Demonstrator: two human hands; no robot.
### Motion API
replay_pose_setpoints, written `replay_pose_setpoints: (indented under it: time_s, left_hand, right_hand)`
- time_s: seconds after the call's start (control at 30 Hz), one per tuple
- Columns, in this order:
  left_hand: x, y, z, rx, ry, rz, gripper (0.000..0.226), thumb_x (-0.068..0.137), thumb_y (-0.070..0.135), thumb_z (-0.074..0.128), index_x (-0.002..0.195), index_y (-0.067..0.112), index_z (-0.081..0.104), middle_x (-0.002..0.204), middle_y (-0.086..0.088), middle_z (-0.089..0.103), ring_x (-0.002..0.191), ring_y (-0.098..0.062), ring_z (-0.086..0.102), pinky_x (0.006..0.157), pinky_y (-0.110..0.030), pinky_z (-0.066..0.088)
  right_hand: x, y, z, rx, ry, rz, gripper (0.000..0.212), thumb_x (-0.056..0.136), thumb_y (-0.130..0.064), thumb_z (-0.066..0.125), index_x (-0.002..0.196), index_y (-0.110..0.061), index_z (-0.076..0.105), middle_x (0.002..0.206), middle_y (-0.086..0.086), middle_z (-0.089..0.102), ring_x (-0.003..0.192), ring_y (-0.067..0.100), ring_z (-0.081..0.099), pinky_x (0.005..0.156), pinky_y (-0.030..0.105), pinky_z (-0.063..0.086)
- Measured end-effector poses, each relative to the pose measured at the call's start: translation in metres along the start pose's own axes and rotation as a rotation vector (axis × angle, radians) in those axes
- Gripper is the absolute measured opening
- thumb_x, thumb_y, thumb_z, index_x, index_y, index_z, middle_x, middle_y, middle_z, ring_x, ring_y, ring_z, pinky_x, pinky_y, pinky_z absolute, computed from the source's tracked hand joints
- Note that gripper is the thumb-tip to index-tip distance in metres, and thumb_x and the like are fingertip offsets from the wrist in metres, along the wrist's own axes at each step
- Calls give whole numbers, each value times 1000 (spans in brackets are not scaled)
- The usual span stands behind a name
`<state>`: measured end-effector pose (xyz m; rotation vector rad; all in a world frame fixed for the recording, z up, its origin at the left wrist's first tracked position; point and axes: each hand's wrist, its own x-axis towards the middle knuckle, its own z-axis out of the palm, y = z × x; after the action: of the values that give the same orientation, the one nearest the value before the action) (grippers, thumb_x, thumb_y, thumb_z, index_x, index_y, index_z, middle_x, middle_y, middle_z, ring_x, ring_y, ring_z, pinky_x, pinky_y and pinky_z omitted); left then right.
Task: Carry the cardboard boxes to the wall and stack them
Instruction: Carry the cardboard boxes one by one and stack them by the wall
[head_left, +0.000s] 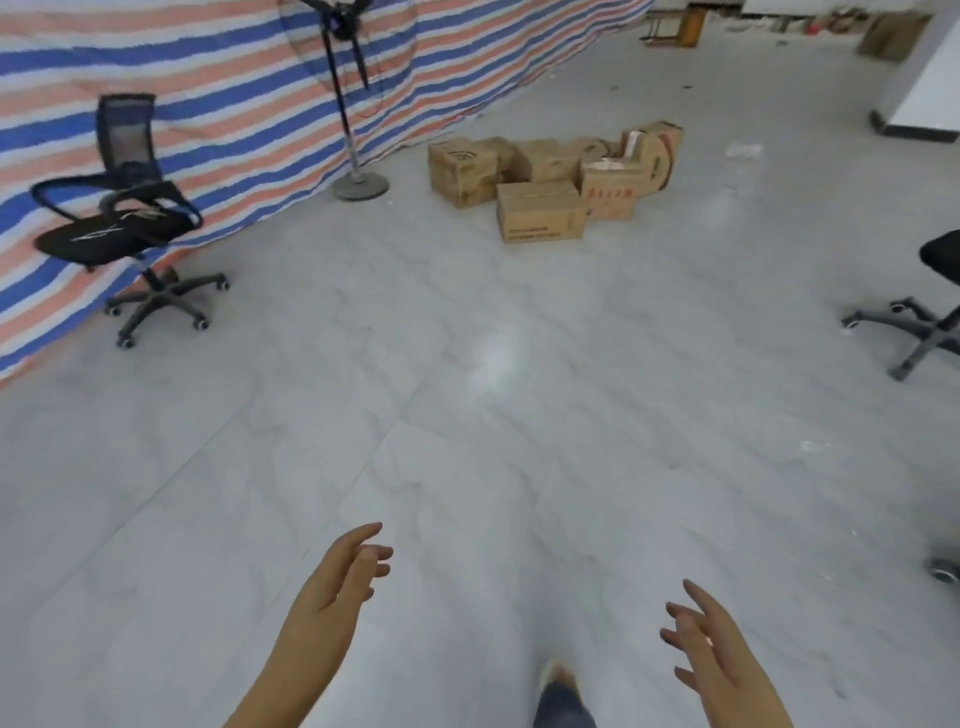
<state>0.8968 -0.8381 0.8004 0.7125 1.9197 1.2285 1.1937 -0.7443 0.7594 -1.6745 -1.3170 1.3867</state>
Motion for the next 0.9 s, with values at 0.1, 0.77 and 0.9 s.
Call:
replay_pose_setpoints:
  time_s: [0.1, 0.77, 0.9]
  left_hand:
    - [59, 15, 24, 6, -36, 6, 24, 99, 21, 42, 111, 30, 60, 97, 6, 71, 90, -2, 66, 87, -31, 49]
    - [416, 128, 151, -43, 8, -88, 23, 98, 13, 42, 104, 23, 62, 97, -2, 69, 96, -19, 64, 87, -36, 48]
    - [511, 154, 147, -41, 0, -69, 23, 98, 13, 41, 103, 23, 61, 99, -6, 68, 97, -22, 64, 87, -38, 48]
  right_hand:
    - [52, -7, 8, 23, 35, 43, 27, 95, -13, 51, 119, -25, 54, 111, 5, 63, 96, 24, 62, 85, 43, 46]
    - [462, -206, 42, -54, -63, -22, 97, 22, -101, 45, 103, -49, 50, 106, -15, 63, 97, 6, 63, 81, 34, 49]
    - [530, -243, 82, -25, -45, 2, 104, 16, -102, 43, 104, -47, 51, 109, -10, 64, 98, 7, 63, 82, 35, 49]
